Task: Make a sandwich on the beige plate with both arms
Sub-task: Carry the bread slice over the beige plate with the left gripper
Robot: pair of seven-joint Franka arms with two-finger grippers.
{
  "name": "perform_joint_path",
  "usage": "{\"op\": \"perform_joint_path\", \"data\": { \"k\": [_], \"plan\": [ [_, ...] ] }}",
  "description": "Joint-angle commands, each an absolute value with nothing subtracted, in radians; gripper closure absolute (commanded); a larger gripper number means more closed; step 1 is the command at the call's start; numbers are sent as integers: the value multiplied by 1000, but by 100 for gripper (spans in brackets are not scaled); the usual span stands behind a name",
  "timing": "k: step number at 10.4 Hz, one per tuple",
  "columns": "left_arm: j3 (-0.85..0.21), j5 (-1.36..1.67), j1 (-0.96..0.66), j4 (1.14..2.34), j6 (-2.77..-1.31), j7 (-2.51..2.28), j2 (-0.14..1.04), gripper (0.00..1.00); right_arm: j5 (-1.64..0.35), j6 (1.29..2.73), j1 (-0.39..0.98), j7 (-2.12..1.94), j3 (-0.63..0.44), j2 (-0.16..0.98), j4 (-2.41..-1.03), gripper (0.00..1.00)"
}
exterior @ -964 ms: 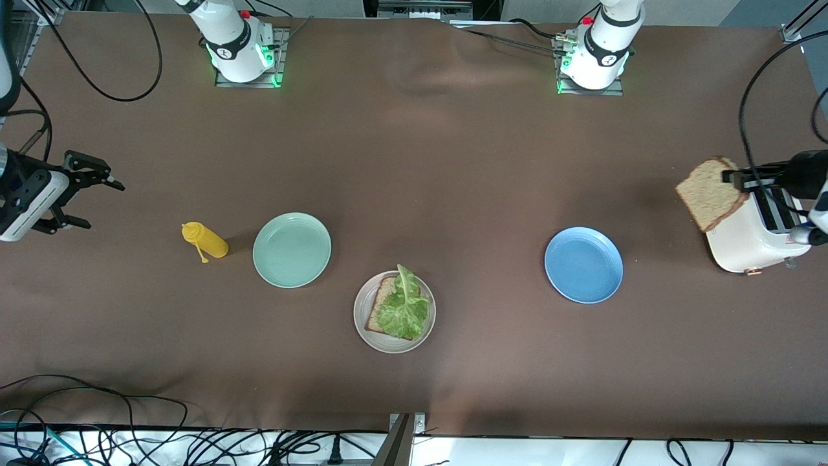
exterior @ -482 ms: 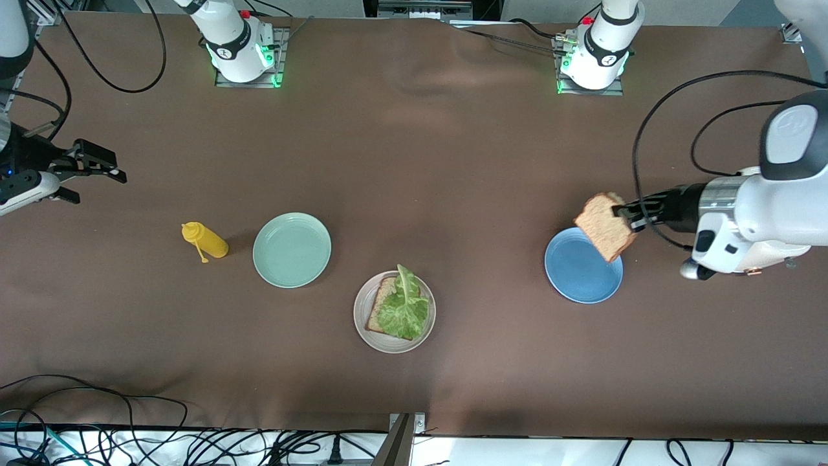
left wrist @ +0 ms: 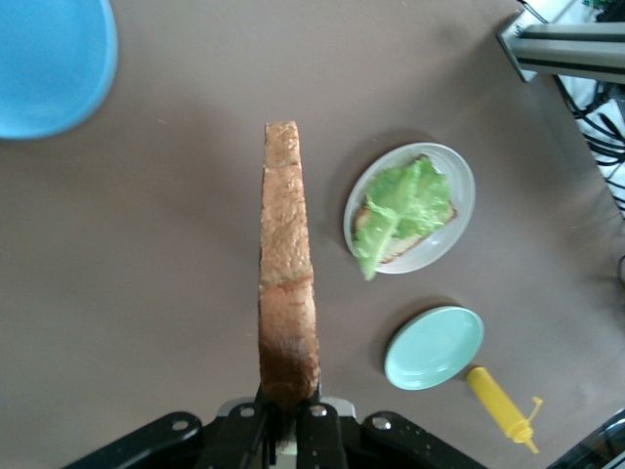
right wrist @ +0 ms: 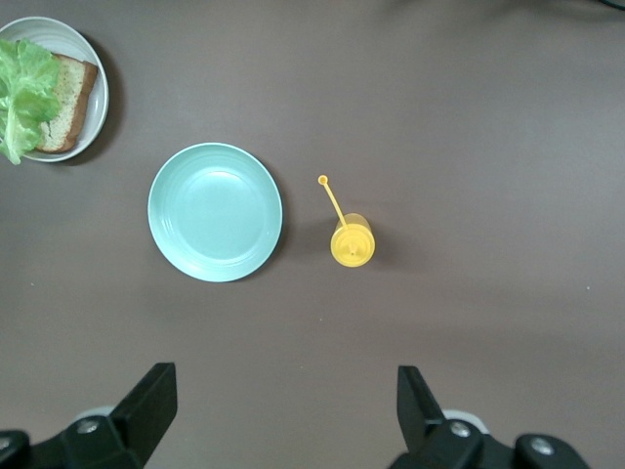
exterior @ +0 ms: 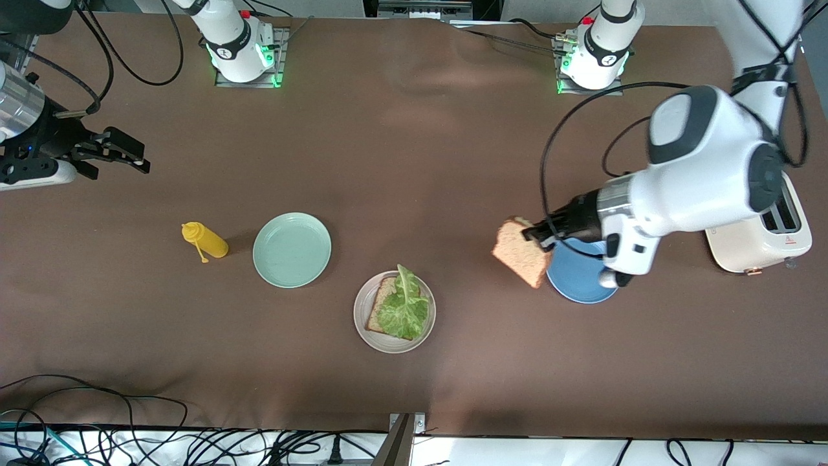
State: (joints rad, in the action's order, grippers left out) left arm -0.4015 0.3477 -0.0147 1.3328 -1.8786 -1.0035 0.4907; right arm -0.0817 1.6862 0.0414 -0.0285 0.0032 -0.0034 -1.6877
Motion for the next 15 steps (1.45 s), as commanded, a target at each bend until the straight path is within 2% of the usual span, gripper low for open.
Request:
{"op": "perform_joint_path", "data": {
  "k": [1, 4, 6, 9, 13, 15],
  "plan": [
    [-393, 374, -63, 1322, -1988, -1076, 529, 100, -23, 1642, 89, 96, 14, -46, -1712, 0],
    [-393, 374, -153, 1351, -2148, -1150, 560, 100, -8, 1620, 109, 106, 5, -52, -1680, 0],
    [-393, 368, -219, 1414, -2299, -1166, 563, 100, -12, 1618, 129, 46, -61, -52, -1678, 0],
    [-388, 357, -287, 1422, -2434, -1166, 583, 100, -23, 1597, 136, 55, -64, -43, -1649, 0],
    [-350, 357, -383, 1420, -2750, -1160, 688, 100, -21, 1591, 135, 57, -68, -34, -1649, 0],
    [-308, 357, -422, 1422, -2750, -1164, 698, 100, -23, 1591, 137, 52, -66, -32, -1649, 0]
  ]
}}
